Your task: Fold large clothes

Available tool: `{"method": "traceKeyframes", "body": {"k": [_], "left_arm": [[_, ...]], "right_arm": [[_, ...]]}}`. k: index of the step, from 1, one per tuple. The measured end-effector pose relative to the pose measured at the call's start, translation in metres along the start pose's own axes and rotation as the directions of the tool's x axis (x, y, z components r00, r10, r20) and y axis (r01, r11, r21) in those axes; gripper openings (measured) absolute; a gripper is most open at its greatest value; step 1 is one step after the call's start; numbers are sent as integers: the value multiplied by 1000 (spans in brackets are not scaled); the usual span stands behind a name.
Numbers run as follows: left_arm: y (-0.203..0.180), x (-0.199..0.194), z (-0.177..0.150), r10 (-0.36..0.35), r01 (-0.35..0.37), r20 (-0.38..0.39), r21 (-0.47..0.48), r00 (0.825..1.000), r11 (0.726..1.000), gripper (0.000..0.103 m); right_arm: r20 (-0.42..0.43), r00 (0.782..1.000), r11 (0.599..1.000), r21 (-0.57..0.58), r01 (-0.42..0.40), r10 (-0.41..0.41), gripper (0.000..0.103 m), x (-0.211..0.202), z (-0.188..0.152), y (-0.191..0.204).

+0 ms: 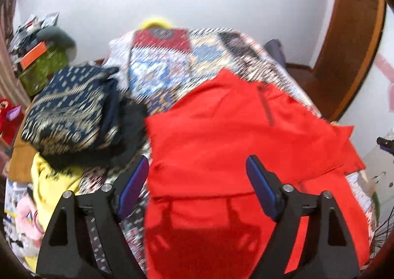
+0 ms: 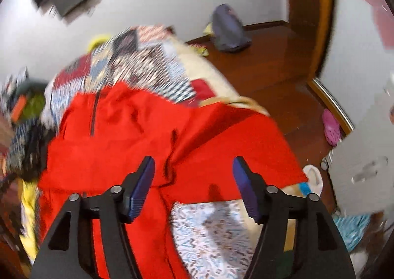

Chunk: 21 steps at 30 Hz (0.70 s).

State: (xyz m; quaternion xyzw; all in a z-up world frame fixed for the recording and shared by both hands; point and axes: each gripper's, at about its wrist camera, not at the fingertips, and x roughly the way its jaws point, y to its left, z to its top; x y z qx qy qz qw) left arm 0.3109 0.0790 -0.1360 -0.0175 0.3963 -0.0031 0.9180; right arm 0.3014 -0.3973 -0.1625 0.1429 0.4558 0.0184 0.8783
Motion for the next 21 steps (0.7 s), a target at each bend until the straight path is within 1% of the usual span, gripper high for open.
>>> {"method": "traceKeyframes", "body": {"k": [2, 5, 10, 14, 18, 21], "left_arm": [[-16, 4, 6, -16, 16, 10, 29, 1000, 999, 82], [-36, 16, 11, -37, 37, -3, 55, 999, 998, 82], [-61, 46, 6, -107, 111, -72, 48, 992, 993, 82], [-75, 73, -5, -129, 135, -144, 38, 981, 990, 82], [-81, 89, -14, -132, 139, -185, 30, 974, 990, 82], [-80, 98, -18, -125, 133, -204, 25, 971, 991, 82]], "right_arm": [[8, 1000, 998, 56, 20, -21, 64, -4, -1, -17], [-26, 999, 988, 149, 39, -36, 64, 6, -6, -46], [-126, 992, 951, 309, 16, 24, 64, 37, -28, -88], [-181, 982, 919, 393, 19, 57, 64, 65, -41, -107], [-182, 981, 892, 451, 22, 67, 64, 77, -46, -125], [-157, 987, 873, 486, 48, 33, 64, 86, -38, -133]]}}
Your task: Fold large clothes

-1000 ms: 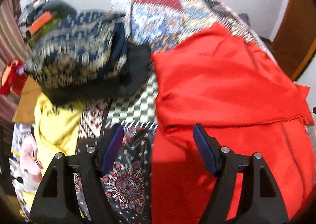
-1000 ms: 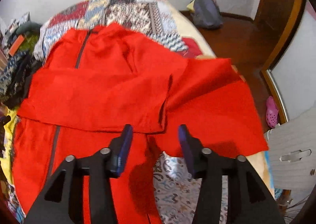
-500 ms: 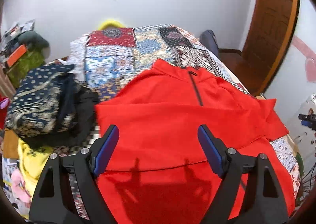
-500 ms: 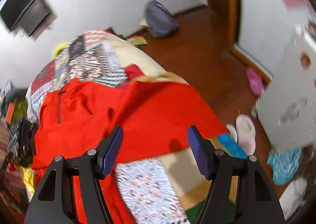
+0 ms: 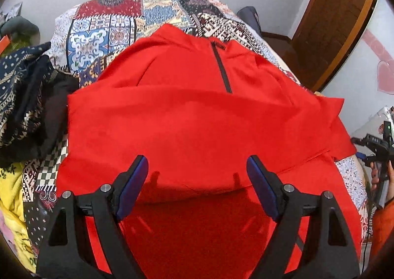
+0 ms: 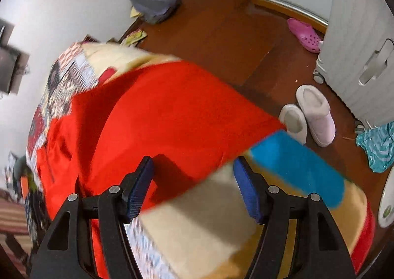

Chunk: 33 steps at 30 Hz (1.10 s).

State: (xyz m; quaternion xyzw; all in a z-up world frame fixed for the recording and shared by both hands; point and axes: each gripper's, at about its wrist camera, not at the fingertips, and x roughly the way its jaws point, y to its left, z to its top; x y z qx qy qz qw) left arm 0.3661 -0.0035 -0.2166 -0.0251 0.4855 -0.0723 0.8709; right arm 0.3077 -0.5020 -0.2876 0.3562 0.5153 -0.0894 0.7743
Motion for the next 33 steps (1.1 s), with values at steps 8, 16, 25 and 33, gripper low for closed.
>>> {"method": "traceKeyframes", "body": {"k": [8, 16, 25, 33], "left_arm": [[13, 12, -1, 4, -5, -28, -49, 1000, 999, 82], [14, 9, -7, 27, -28, -23, -33, 999, 999, 82], [10, -16, -12, 33, -33, 28, 1, 999, 999, 82], [24, -35, -15, 38, -38, 58, -6, 998, 999, 82]], "right_arm": [[50, 999, 991, 137, 13, -20, 49, 22, 29, -13], [215, 971, 994, 17, 106, -107, 9, -17, 26, 21], [426, 903, 939, -330, 99, 55, 8, -110, 4, 135], [341, 907, 829, -559, -17, 249, 8, -119, -44, 224]]}}
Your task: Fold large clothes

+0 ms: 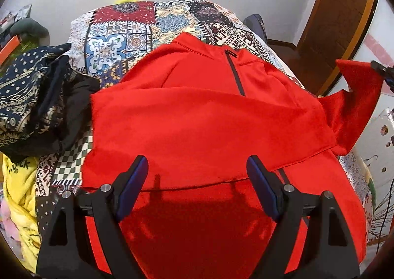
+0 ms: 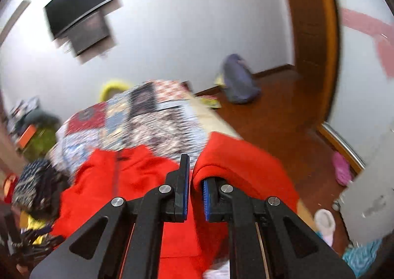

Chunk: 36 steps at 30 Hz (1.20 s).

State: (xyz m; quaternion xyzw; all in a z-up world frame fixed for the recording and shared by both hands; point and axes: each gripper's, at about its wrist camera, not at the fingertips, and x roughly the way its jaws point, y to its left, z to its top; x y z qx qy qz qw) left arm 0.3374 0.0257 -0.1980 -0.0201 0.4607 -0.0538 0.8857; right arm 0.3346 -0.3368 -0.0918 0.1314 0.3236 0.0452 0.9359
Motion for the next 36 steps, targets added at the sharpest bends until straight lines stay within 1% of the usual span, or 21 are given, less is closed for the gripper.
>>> {"method": "traceKeyframes", "body": {"k": [2, 5, 7, 9, 11, 13, 15, 17, 18, 19, 21, 22, 23, 24, 25, 26, 27, 28, 30, 34, 36], "left_arm": [[5, -3, -2, 4, -4, 4, -3, 1000, 1000, 82], [12, -7, -4, 8, -8, 7, -11, 1000, 1000, 82], [17, -9, -7, 10, -10, 9, -14, 1000, 1000, 82], [21, -10, -10, 16, -16, 8, -15, 1000, 1000, 82], [26, -10, -14, 24, -24, 5, -13, 1000, 1000, 82], [30, -11, -18, 31, -31, 0, -12, 1000, 999, 82], [33, -10, -21, 37, -37, -7, -13, 999, 999, 82], [37, -8, -25, 40, -40, -17, -17, 999, 999, 82], [38, -7, -26, 40, -41, -22, -19, 999, 999, 82], [39, -6, -27, 41, -42, -27, -20, 999, 999, 82], [39, -4, -29, 44, -45, -37, -20, 998, 999, 82], [38, -4, -29, 44, -45, -38, -19, 998, 999, 82], [36, -4, -28, 43, -44, -40, -17, 998, 999, 82], [33, -5, -27, 42, -43, -40, -13, 998, 999, 82], [31, -5, -26, 40, -41, -39, -8, 998, 999, 82], [26, -6, -23, 38, -38, -35, 3, 999, 999, 82], [22, -8, -20, 37, -36, -30, 12, 999, 999, 82], [17, -9, -17, 34, -34, -23, 23, 999, 999, 82], [3, -12, -6, 26, -26, -6, 55, 1000, 998, 82], [-28, -15, 14, 1, -3, 20, 123, 1000, 992, 82], [-48, -13, 25, -24, 20, 22, 161, 999, 987, 82]], "right_arm": [[-17, 999, 999, -31, -43, 42, 8, 9, -6, 21], [-82, 991, 991, -75, -110, 104, 8, 34, -21, 58], [-139, 981, 984, -91, -151, 137, 8, 51, -32, 77], [-210, 964, 976, -111, -189, 163, 8, 67, -48, 97], [-294, 940, 967, -131, -217, 171, 8, 89, -68, 118], [-379, 909, 960, -141, -243, 174, 8, 106, -89, 130], [-456, 877, 956, -155, -248, 154, 8, 123, -110, 138], [-498, 858, 955, -178, -239, 123, 9, 132, -126, 142], [-522, 846, 953, -188, -239, 109, 12, 136, -133, 143], [-548, 830, 950, -192, -244, 103, 12, 139, -139, 142], [-581, 809, 951, -188, -246, 94, 12, 141, -144, 138], [-584, 806, 951, -186, -248, 96, 12, 139, -143, 136], [-593, 798, 950, -176, -258, 107, 18, 136, -141, 134], [-606, 786, 949, -163, -270, 119, 27, 134, -139, 131], [-623, 770, 948, -143, -285, 138, 30, 131, -137, 128], [-625, 766, 946, -133, -296, 152, 34, 126, -136, 126], [-619, 770, 944, -136, -302, 157, 35, 119, -133, 122], [-607, 779, 941, -148, -303, 156, 35, 112, -132, 120], [-566, 811, 939, -174, -295, 150, 35, 96, -127, 110], [-456, 881, 956, -185, -230, 124, 35, 69, -106, 85], [-412, 904, 965, -174, -198, 112, 36, 57, -95, 67]]}}
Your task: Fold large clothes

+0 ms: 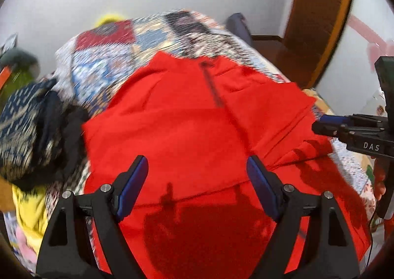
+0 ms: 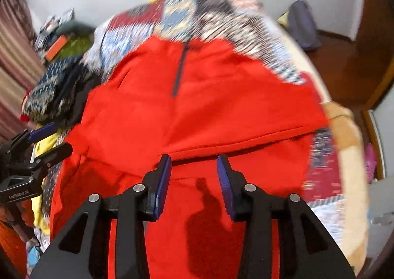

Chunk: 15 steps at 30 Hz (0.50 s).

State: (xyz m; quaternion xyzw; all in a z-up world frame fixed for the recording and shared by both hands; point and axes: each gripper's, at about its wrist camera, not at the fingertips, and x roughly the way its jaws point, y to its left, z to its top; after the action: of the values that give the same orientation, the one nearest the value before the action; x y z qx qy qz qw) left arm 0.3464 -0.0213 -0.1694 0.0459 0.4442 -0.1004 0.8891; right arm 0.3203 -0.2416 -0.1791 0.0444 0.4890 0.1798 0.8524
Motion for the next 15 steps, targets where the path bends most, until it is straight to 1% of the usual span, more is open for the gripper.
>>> {"method": "traceKeyframes", "body": {"k": [4, 7, 12, 15], "left_arm": [[-42, 14, 27, -64, 65, -9, 85, 998, 994, 82], [-77, 33, 44, -111, 116, -42, 141, 993, 983, 82], [-124, 74, 58, -132, 154, -105, 233, 986, 960, 82], [-146, 102, 59, -144, 179, -145, 270, 979, 946, 82]], "right_arm": [[72, 994, 995, 58, 83, -87, 37, -23, -1, -35], [85, 986, 985, 100, 137, -146, 38, -31, -5, -58], [54, 984, 971, 178, 158, -170, 38, -22, -15, -90], [28, 987, 967, 205, 151, -160, 38, -16, -23, -101]]}}
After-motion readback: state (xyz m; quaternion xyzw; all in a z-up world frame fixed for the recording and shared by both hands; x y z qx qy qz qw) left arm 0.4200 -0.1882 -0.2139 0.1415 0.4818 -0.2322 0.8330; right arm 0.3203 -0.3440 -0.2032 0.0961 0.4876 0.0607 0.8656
